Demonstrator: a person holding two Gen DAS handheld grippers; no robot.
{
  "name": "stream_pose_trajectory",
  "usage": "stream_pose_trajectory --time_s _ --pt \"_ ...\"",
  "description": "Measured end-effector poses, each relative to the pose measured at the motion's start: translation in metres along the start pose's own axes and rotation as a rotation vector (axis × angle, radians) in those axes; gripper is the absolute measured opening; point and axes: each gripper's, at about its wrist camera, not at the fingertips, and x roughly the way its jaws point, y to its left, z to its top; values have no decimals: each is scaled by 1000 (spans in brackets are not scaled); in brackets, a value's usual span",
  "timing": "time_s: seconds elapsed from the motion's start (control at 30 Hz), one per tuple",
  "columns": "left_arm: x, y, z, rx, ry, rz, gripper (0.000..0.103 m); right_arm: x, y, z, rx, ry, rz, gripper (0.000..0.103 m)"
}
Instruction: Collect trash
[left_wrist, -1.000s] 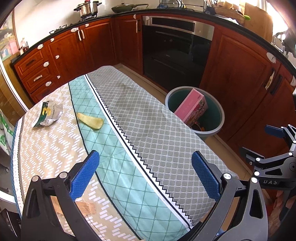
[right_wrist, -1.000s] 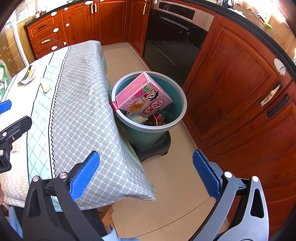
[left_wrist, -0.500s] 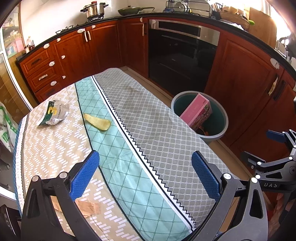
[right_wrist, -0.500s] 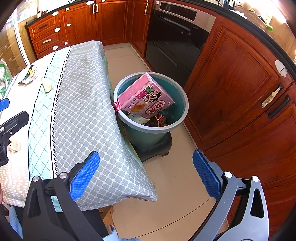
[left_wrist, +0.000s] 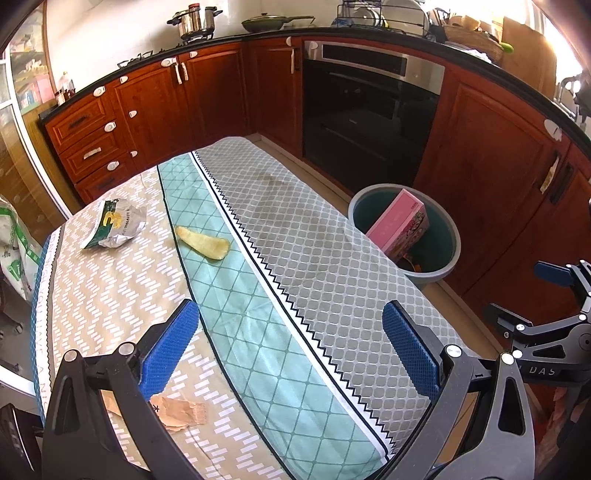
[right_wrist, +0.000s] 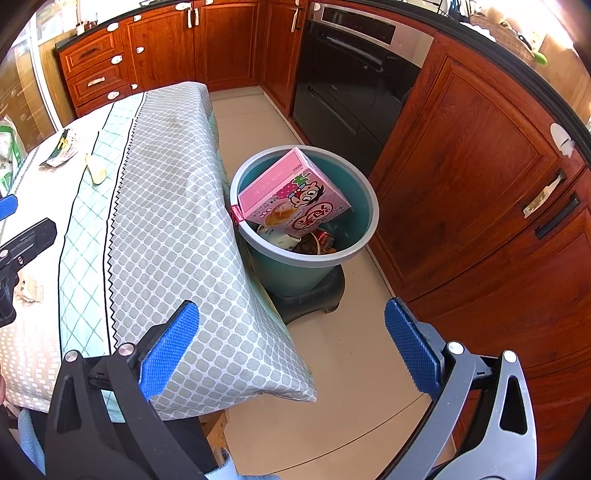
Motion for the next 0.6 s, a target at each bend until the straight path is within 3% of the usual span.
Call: stream_pose_trajectory --time_s 0.6 --pt "5 1 -1 -7 16 15 100 4 1 -1 -6 8 1 96"
